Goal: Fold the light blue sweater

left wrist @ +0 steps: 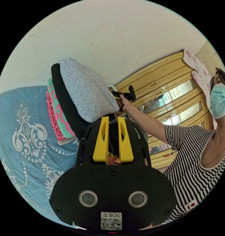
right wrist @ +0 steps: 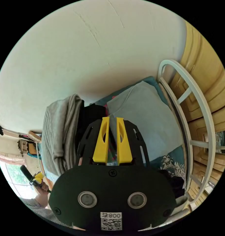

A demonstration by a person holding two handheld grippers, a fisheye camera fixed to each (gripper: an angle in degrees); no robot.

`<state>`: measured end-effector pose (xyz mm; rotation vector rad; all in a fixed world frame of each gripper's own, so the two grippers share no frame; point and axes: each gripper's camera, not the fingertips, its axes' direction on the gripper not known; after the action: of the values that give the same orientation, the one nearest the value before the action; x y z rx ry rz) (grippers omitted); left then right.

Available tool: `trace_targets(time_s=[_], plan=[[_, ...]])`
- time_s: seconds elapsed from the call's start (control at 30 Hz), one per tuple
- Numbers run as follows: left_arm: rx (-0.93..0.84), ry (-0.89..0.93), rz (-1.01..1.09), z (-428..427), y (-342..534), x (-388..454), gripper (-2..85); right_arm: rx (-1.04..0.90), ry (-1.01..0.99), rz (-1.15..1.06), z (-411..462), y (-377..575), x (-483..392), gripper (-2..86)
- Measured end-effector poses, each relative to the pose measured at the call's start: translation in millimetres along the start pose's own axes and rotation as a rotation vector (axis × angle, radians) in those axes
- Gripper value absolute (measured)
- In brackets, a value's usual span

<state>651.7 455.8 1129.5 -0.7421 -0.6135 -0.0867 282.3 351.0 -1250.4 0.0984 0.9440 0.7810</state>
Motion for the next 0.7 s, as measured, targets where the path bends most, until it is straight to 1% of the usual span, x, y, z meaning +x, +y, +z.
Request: trace_targets(time_s=[0.1,0.2,0.33,0.47,0.6,0.67,0.7], plan=[[-0.010,-0.058,-0.050,7,6,4,6.7,-0.027,0.037,0.007,46,-45,25,8.4],[-0.013,-0.058,-0.126,14,13,0,6.6,-0.026,0.100,0.012,81,-85,43,9.6],[0.002,-0.100,-0.214,21,18,-3,6.2,-0.019,0.153,0.060,120,-127,73,10.4],[-0.014,-0.106,-0.296,32,18,-8,5.2,-0.052,0.178,0.073,155,-146,95,10.7],[-0.061,-0.119,-0.303,44,14,-6,4.0,-0.030,0.254,-0.007,172,-151,104,9.6],[-0.088,-0.113,-0.300,50,11,-6,3.2,-0.027,0.232,-0.013,172,-152,118,8.3],[-0.091,-0.112,-0.297,51,11,-5,3.1,-0.022,0.181,-0.010,168,-152,131,6.9]])
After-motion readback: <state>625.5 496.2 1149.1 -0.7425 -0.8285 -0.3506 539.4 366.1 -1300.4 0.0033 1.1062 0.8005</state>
